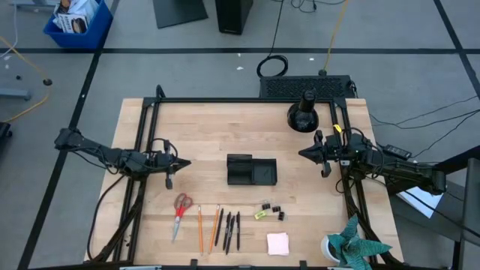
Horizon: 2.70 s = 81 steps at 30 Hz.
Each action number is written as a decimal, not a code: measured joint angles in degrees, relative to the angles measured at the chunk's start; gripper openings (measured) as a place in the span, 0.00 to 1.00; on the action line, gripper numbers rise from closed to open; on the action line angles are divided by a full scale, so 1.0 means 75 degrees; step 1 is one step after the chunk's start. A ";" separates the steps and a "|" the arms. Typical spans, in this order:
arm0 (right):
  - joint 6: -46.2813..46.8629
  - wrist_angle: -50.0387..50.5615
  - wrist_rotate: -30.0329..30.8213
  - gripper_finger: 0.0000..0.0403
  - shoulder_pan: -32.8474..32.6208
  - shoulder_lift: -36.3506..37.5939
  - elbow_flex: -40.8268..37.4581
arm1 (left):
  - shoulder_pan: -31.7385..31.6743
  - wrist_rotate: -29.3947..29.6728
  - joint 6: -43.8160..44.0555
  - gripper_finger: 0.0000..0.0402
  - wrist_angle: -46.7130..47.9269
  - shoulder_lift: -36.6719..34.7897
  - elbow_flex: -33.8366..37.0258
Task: Pick and place office supplies into organizer
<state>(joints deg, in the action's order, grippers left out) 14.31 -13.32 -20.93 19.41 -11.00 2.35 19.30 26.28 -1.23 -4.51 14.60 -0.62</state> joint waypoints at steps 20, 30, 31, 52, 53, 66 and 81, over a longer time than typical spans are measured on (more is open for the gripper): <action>-0.0319 -0.0012 0.0015 0.00 0.0006 0.0000 0.0002 | 0.0001 0.0000 0.0002 0.05 0.0002 0.0001 0.0002; -0.0597 -0.0017 -0.0015 0.00 0.0009 0.0002 0.0000 | -0.0002 0.0000 0.0001 0.05 0.0002 0.0000 0.0001; -0.0600 -0.0016 -0.0015 0.00 0.0009 0.0001 0.0001 | -0.0001 0.0000 0.0003 0.05 0.0002 0.0002 0.0001; -0.0600 -0.0017 -0.0018 0.00 0.0007 0.0002 0.0003 | -0.0002 -0.0030 0.0572 0.05 -0.1195 0.0002 -0.0001; -0.0600 -0.0017 -0.0017 0.00 0.0007 0.0002 0.0002 | -0.0002 -0.0077 0.0729 0.05 -0.1297 0.0000 -0.0001; -0.0753 -0.0016 -0.0019 0.00 0.0007 0.0001 0.0003 | -0.0008 0.0002 0.1492 0.05 -0.1854 -0.0001 -0.0001; -0.1429 -0.0017 -0.0017 0.00 0.0006 0.0000 0.0000 | -0.0014 -0.0146 0.1731 0.05 -0.1691 0.0002 -0.0001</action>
<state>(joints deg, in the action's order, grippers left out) 3.59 -13.45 -21.06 19.46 -11.00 2.35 19.20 25.19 11.75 -17.20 14.61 -0.62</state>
